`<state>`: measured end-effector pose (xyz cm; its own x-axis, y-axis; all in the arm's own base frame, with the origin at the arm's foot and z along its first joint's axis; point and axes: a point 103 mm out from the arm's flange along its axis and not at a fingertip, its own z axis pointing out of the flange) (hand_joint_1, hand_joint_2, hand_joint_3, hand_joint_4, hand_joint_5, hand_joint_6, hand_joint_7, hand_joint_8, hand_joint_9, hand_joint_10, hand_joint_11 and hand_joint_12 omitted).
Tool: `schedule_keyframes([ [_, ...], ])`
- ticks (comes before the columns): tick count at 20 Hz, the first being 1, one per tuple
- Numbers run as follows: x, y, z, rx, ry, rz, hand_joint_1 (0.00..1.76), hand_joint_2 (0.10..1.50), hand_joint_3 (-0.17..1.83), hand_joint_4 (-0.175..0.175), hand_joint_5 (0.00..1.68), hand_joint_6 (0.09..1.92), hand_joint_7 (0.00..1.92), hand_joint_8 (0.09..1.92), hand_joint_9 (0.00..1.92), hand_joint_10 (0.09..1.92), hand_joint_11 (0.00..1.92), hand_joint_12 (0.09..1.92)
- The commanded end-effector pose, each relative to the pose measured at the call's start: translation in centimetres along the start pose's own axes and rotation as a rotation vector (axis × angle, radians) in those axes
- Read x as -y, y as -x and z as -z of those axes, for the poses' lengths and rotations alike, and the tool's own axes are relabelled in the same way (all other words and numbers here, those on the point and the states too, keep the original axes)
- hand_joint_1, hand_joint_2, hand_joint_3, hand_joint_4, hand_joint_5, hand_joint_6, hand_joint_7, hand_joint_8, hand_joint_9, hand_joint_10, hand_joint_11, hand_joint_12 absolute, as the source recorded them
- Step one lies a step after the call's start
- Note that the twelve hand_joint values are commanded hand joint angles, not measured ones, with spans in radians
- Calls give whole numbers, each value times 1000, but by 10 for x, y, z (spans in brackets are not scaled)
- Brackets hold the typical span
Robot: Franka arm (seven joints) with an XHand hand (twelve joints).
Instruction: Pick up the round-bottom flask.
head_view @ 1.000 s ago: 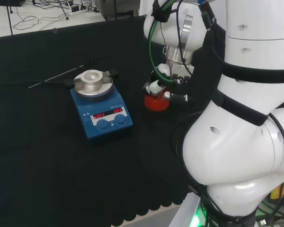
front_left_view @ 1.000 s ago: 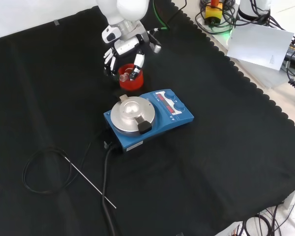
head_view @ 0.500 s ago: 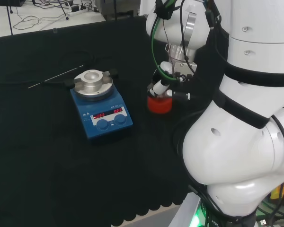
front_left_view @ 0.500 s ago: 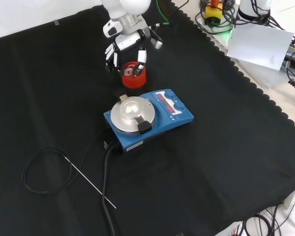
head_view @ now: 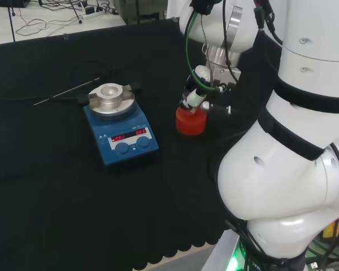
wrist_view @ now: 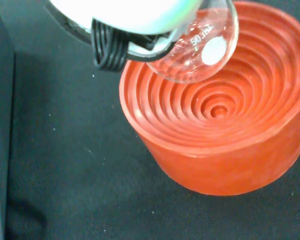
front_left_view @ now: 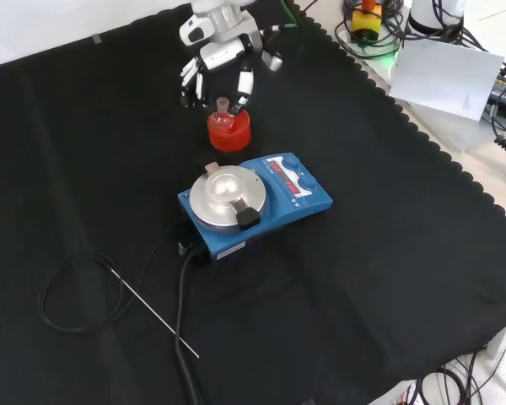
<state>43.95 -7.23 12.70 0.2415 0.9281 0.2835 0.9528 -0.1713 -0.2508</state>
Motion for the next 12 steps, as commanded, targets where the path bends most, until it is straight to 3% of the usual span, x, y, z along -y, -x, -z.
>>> schedule_keyframes([
  [1,17,0,17,-11,27,-6,1124,646,755,112,1197,853,423,696,656,620,325,1349],
  [12,32,-17,57,-1,66,13,1126,645,767,92,1187,875,420,699,657,622,326,1351],
])
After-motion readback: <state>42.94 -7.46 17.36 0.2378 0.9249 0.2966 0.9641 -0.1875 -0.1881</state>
